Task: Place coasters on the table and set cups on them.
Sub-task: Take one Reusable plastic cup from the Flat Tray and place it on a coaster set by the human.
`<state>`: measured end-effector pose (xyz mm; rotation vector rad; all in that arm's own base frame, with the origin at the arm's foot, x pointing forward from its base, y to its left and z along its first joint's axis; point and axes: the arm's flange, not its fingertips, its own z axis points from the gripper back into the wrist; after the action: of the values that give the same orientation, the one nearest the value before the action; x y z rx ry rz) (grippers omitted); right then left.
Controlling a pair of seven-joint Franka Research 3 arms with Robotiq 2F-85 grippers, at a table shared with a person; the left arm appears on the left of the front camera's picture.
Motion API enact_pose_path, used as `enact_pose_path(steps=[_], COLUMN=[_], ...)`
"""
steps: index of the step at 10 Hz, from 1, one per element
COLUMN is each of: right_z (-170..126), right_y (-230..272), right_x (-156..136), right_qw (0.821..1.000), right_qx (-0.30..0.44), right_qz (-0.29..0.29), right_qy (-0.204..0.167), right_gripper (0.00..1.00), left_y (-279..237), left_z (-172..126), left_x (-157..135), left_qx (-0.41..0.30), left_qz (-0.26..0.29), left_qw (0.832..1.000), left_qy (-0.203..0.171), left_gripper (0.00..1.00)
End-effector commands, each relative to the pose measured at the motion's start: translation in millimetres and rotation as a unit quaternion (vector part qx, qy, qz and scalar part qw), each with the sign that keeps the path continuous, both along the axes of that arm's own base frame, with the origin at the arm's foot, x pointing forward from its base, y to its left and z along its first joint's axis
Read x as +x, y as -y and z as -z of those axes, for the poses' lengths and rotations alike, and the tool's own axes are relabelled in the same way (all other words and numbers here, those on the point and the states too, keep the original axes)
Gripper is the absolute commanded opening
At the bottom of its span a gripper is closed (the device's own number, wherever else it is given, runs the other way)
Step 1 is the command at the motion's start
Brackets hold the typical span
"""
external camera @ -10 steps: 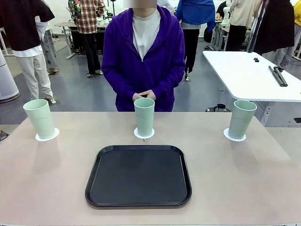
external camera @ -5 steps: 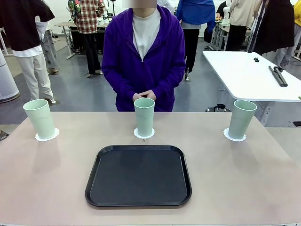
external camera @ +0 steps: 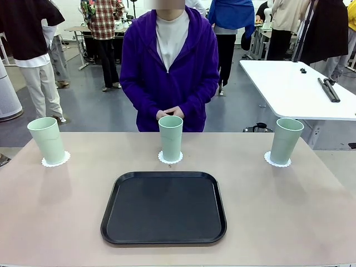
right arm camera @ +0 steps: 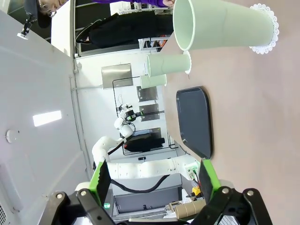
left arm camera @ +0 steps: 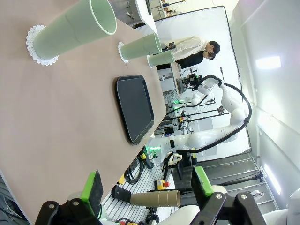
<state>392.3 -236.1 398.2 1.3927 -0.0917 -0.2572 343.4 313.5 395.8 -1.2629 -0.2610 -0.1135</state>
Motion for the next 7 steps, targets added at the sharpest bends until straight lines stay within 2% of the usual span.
enact_pose_path(steps=[1,7], right_z=[-2.3,-2.3], right_y=[-0.7,-0.7], right_x=[-1.1,-1.1], right_qw=[1.000,1.000], right_qx=[0.001,0.001], right_qz=[-0.001,-0.001], right_qy=[0.002,0.002], right_gripper=[1.00,1.00], left_y=[-0.2,-0.2], left_z=[-1.8,-1.8], left_x=[-1.3,-1.3], left_qx=[0.002,0.002], left_qz=[-0.002,-0.002], left_qw=[1.000,1.000], left_qy=[0.002,0.002], left_gripper=[1.00,1.00])
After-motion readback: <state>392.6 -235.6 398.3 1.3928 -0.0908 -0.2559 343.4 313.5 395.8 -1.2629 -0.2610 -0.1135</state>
